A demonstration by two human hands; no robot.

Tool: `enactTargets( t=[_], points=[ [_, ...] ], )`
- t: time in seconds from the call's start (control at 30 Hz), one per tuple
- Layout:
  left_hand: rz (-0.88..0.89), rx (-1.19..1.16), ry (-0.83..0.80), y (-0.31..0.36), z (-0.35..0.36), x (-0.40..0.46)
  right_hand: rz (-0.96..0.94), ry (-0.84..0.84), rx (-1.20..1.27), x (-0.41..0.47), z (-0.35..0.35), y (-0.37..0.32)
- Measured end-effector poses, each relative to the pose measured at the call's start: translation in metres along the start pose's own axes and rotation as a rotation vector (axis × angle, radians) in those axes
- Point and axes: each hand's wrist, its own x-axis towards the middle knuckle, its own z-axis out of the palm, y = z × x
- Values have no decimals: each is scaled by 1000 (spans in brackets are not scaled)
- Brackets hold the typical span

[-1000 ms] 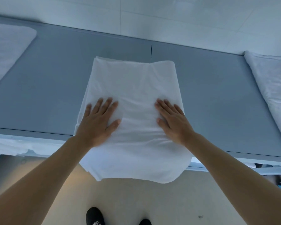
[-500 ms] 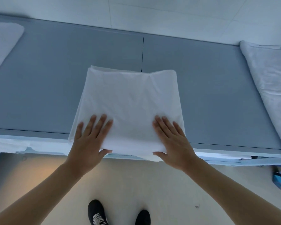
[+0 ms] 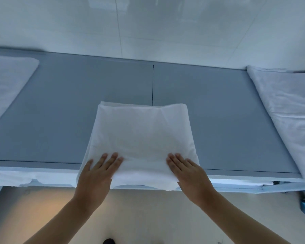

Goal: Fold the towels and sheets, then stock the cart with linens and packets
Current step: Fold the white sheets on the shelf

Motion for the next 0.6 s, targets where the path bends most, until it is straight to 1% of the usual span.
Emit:
enactTargets(
  t=[0.1, 0.17, 0.23, 0.33, 0.43, 0.53, 0.6],
  points=[
    [-21, -78, 29, -8, -37, 24, 92, -19, 75, 20, -31, 8],
    [-44, -110, 93, -17, -67, 54, 165, -19, 76, 46, -59, 15],
    [-78, -147, 183, -25, -100, 90, 215, 36, 21, 78, -91, 28],
    [-57, -133, 380, -36, -152, 140, 273, 194, -65, 125, -146, 53],
    [-18, -125, 522, -45, -199, 172, 255, 408, -95, 150, -197, 71],
    [24, -129, 644, -49, -228, 172, 199, 610, -125, 150, -228, 71],
    [62, -127, 721, -46, -228, 154, 144, 727, -167, 139, -233, 65]
  ],
)
